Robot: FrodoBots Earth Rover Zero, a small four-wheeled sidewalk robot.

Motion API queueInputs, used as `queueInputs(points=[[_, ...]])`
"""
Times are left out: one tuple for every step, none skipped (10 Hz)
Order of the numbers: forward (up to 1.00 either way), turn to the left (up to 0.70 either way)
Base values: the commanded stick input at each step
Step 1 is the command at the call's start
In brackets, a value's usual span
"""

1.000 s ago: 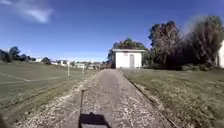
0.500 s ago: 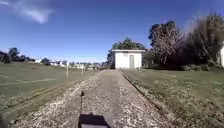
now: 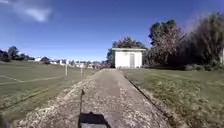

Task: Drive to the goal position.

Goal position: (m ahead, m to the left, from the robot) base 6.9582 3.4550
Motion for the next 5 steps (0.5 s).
queueInputs(points=[[0.5, 0.0], [0.5, 0.0], [0.5, 0.0], [0.5, 0.0], [0.5, 0.0]])
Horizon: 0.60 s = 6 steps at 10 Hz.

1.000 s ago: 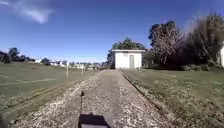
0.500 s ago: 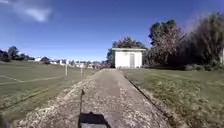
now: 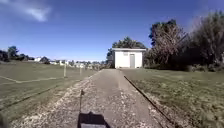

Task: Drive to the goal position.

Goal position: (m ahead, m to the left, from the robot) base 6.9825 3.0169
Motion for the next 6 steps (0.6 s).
queueInputs(points=[[0.5, 0.0], [0.5, 0.0], [0.5, 0.0], [0.5, 0.0], [0.5, 0.0], [0.5, 0.0]])
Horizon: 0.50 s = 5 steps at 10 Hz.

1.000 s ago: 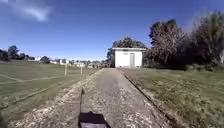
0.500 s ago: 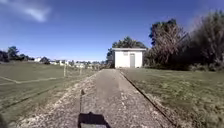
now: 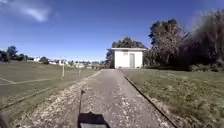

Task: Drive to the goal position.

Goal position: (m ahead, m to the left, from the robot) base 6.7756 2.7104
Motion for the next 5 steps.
queueInputs(points=[[0.5, 0.0], [0.5, 0.0], [0.5, 0.0], [0.5, 0.0], [0.5, 0.0]])
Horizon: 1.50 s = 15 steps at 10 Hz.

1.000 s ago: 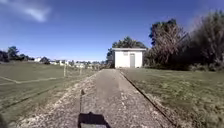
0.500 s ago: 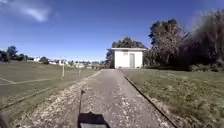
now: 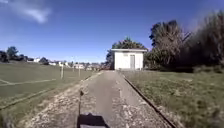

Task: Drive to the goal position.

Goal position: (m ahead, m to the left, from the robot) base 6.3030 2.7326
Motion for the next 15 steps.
queueInputs(points=[[0.5, 0.0], [0.5, 0.0], [0.5, 0.0], [0.5, 0.0], [0.5, 0.0], [0.5, 0.0], [0.5, 0.0], [0.5, 0.0], [0.5, 0.0], [0.5, 0.0], [0.5, 0.0], [0.5, 0.0], [0.5, 0.0], [0.5, 0.0], [0.5, 0.0]])
